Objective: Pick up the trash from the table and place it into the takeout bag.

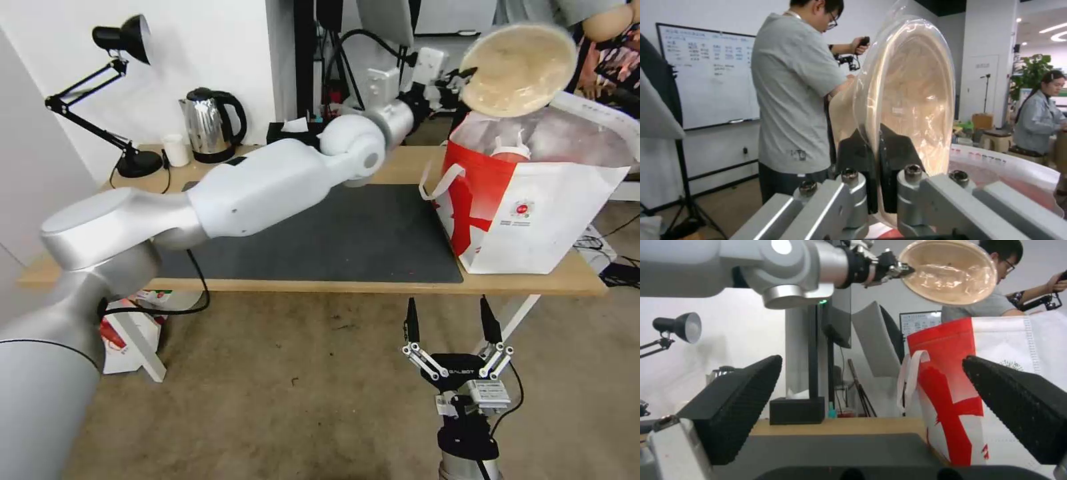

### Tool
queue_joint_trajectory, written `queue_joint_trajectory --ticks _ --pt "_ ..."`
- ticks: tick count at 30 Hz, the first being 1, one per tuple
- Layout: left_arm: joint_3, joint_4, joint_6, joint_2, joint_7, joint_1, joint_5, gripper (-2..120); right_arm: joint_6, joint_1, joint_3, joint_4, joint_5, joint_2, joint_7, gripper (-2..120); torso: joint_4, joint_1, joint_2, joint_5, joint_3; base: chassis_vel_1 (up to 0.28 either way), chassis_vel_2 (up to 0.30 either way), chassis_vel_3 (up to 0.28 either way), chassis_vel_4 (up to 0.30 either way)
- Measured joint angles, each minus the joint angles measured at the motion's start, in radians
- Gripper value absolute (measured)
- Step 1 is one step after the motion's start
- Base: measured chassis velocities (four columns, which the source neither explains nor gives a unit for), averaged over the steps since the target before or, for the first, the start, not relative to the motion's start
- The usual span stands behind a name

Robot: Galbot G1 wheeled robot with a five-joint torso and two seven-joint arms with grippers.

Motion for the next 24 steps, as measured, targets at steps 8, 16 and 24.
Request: queue_joint_trajectory --ticks 8,16,24 --pt "0.007 0.019 -0.003 -0.039 0.001 0.003 0.0 1 0.0 0.0 0.0 0.0 0.0 0.0 0.0 100 0.0001 0.0 0.0 -0.0001 0.0 0.0 0.0 0.0 0.0" --pt "0.014 0.053 -0.014 -0.083 0.002 0.016 0.007 1 0.0 0.0 0.0 0.0 0.0 0.0 0.0 100 0.0 0.0 0.0 0.0 0.0 0.0 0.0 0.0 0.0" --pt "0.023 0.097 -0.02 -0.119 0.015 0.031 0.034 1 0.0 0.0 0.0 0.0 0.0 0.0 0.0 100 -0.0001 0.0 0.0 0.0 0.0 0.0 0.0 0.0 0.0"
